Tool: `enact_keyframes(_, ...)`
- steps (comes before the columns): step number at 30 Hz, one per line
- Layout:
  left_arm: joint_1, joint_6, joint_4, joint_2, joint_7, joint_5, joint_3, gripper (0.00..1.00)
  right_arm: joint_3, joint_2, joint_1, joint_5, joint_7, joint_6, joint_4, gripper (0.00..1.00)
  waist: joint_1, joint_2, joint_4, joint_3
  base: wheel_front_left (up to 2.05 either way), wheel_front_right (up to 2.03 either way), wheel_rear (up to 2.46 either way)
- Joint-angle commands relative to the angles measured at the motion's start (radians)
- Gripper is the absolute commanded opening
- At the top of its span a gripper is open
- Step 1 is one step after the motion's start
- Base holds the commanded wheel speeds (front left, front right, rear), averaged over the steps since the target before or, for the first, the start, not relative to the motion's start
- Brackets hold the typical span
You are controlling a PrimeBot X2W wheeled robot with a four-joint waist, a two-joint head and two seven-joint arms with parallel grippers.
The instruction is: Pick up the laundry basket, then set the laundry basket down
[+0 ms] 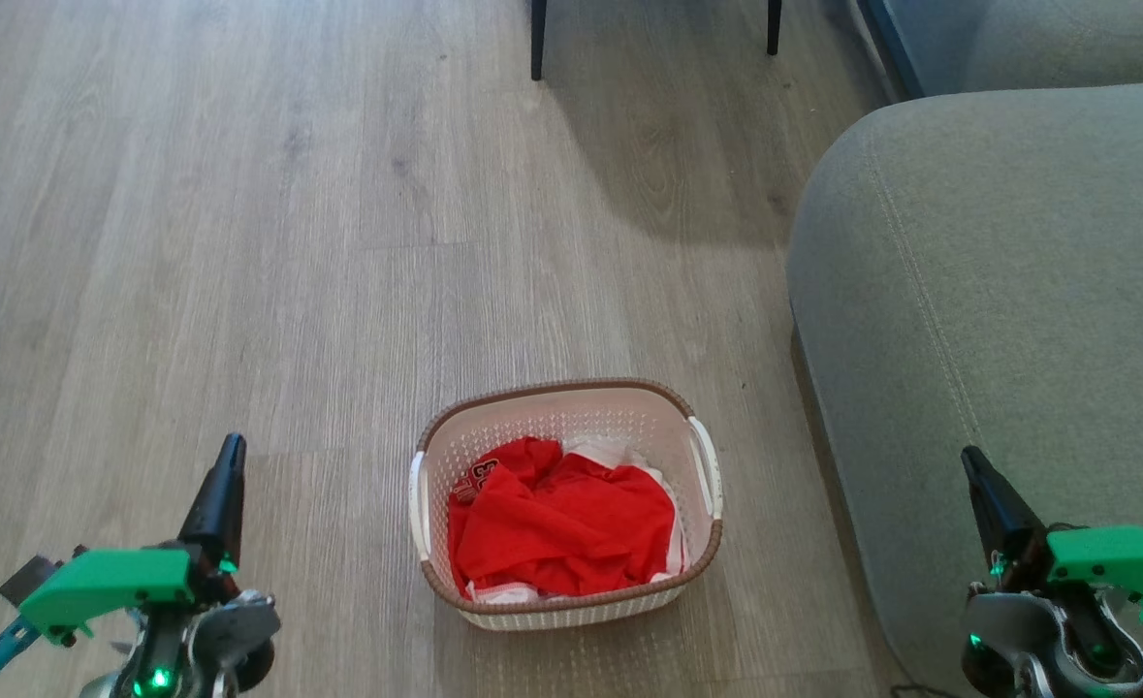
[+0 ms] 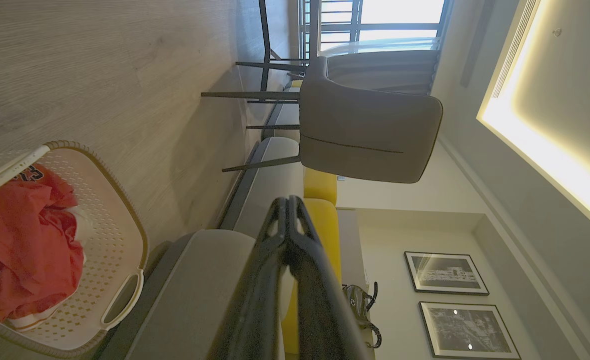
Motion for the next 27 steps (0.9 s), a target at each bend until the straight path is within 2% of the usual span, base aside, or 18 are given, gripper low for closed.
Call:
enact_keyframes(1,-0.056,-0.007,-0.032,0.006,0.007,-0.004,0.036,0.0,0.017,-0.007,-0.049,-0.01,0.008,0.0,-0.031,0.0,0.0,0.0,0.0,0.0,0.0,0.0,0.0)
enact_keyframes(27,-0.056,-0.007,-0.032,0.006,0.007,-0.004,0.036,0.0,0.017,-0.007,-0.049,-0.01,0.008,0.0,-0.031,0.0,0.0,0.0,0.0,0.0,0.0,0.0,0.0)
